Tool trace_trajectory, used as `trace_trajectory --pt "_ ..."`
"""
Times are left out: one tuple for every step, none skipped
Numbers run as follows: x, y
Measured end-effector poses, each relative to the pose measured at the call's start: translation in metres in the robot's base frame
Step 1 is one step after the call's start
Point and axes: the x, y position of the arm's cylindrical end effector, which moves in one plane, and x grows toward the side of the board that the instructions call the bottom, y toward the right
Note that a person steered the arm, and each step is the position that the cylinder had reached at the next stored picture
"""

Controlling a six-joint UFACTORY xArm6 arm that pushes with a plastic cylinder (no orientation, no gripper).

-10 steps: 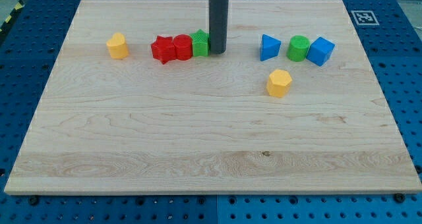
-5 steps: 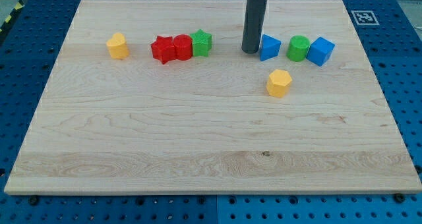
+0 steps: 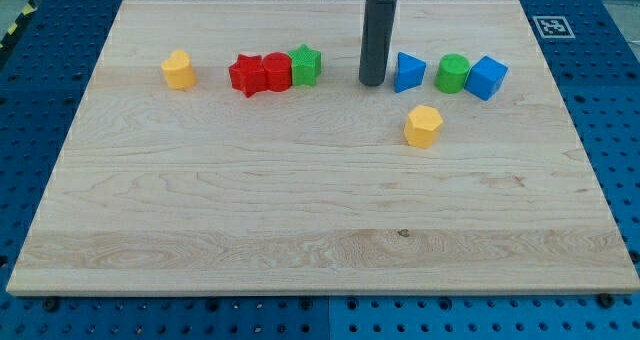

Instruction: Slide the hexagon to the left of the triangle

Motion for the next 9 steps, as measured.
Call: trace_trajectory --pt "0.038 -0.007" --pt "0.088 -0.011" --pt "0.130 0.027" --pt "0.136 0.085" --pt "0.136 0.086" --pt "0.122 0.086" --pt "0.108 0.086" --pt "0.090 0.083" --pt "0.078 0.078"
